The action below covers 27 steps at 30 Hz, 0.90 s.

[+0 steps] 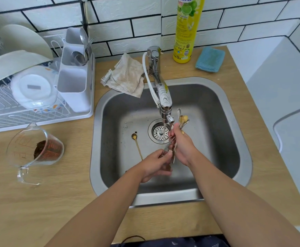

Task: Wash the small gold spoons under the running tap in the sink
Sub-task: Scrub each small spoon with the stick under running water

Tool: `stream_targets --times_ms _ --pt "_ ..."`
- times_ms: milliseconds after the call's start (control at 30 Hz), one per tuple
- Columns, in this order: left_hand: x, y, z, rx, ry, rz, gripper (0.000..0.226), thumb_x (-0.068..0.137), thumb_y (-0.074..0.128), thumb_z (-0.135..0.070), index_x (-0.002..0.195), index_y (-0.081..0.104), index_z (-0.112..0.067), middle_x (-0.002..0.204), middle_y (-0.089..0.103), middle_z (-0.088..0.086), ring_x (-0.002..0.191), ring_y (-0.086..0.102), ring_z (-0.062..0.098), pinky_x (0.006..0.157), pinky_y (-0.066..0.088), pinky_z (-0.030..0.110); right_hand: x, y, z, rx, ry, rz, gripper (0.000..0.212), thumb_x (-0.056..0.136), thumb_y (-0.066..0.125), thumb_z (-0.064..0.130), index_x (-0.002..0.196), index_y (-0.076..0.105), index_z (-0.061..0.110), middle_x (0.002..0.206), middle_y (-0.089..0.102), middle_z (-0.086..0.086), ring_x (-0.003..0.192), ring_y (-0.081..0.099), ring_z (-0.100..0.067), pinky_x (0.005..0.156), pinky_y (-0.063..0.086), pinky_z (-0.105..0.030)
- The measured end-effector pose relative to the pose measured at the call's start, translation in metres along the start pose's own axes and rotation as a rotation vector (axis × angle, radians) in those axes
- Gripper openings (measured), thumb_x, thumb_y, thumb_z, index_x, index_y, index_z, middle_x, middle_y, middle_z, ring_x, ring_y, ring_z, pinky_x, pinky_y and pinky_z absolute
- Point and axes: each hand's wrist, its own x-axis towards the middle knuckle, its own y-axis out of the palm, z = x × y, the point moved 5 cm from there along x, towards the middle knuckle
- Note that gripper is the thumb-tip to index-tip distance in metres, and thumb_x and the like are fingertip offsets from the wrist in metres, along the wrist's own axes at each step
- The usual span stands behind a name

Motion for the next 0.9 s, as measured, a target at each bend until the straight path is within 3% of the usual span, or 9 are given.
stream_targets --times_ms 100,200,333,467,533,633,767,900 --pt "0.001 0.005 -0.001 0.016 0.008 -0.01 0.019 0.105 0.049 -0.026 0.098 0.051 -0.009 0.082 0.05 0.006 0.063 0.057 0.009 0.07 0.058 0.028 0.001 0.0 0.0 0.047 0.007 0.005 0.051 0.104 0.05 0.053 0.069 0.061 0.017 0.073 0.057 0.0 0.064 0.047 -0.012 0.068 0.041 -0.031" --pt "0.001 0.005 -0.003 0.048 0.024 -0.044 0.017 0.107 0.043 -0.02 0.095 0.049 -0.009 0.083 0.053 0.007 0.068 0.055 0.012 0.065 0.054 0.023 0.0 0.004 0.001 0.135 0.01 0.097 0.048 0.104 0.052 0.046 0.068 0.061 0.016 0.073 0.066 0.001 0.059 0.054 -0.009 0.062 0.047 -0.025" --pt "0.004 0.004 -0.01 0.006 0.055 -0.103 0.006 0.104 0.046 -0.012 0.105 0.047 -0.007 0.09 0.058 0.011 0.075 0.056 0.014 0.064 0.051 0.024 -0.002 0.007 0.002 0.121 -0.039 0.105 0.04 0.107 0.05 0.039 0.076 0.053 0.014 0.075 0.067 0.001 0.051 0.044 -0.008 0.052 0.042 -0.02" --pt "0.001 0.003 -0.016 -0.305 0.089 -0.081 0.02 0.096 0.062 -0.011 0.109 0.049 -0.004 0.108 0.064 0.015 0.09 0.071 0.018 0.076 0.058 0.029 0.001 -0.002 0.007 0.214 -0.064 -0.027 0.043 0.108 0.048 0.041 0.075 0.048 0.015 0.068 0.062 0.002 0.041 0.036 -0.007 0.042 0.035 -0.02" --pt "-0.002 0.003 -0.011 -0.201 0.051 -0.038 0.025 0.095 0.066 -0.016 0.111 0.051 -0.005 0.111 0.065 0.015 0.088 0.074 0.021 0.076 0.058 0.028 0.002 -0.006 0.009 0.287 -0.078 -0.047 0.044 0.108 0.047 0.044 0.074 0.046 0.016 0.066 0.054 0.002 0.04 0.031 -0.006 0.04 0.03 -0.019" --pt "-0.003 0.005 -0.006 -0.011 0.03 0.033 0.015 0.1 0.059 -0.018 0.107 0.057 -0.006 0.097 0.072 0.012 0.079 0.073 0.018 0.066 0.055 0.023 0.002 -0.008 0.011 0.322 -0.087 -0.042 0.044 0.107 0.046 0.046 0.074 0.045 0.018 0.064 0.05 0.002 0.041 0.029 -0.006 0.042 0.028 -0.019" --pt "-0.004 0.006 -0.012 0.001 0.07 0.008 0.016 0.103 0.052 -0.015 0.094 0.061 -0.005 0.08 0.07 0.008 0.061 0.064 0.01 0.056 0.05 0.019 0.001 -0.004 0.008 0.328 -0.051 0.004 0.042 0.107 0.048 0.045 0.075 0.045 0.018 0.063 0.051 0.003 0.039 0.029 -0.006 0.04 0.03 -0.019" --pt "-0.005 0.009 -0.013 -0.006 0.077 0.032 0.018 0.103 0.054 -0.016 0.091 0.063 -0.006 0.079 0.07 0.007 0.06 0.062 0.009 0.055 0.05 0.019 0.0 -0.002 0.008 0.341 -0.041 0.023 0.042 0.108 0.047 0.043 0.074 0.043 0.018 0.059 0.045 0.004 0.037 0.025 -0.005 0.038 0.024 -0.019"
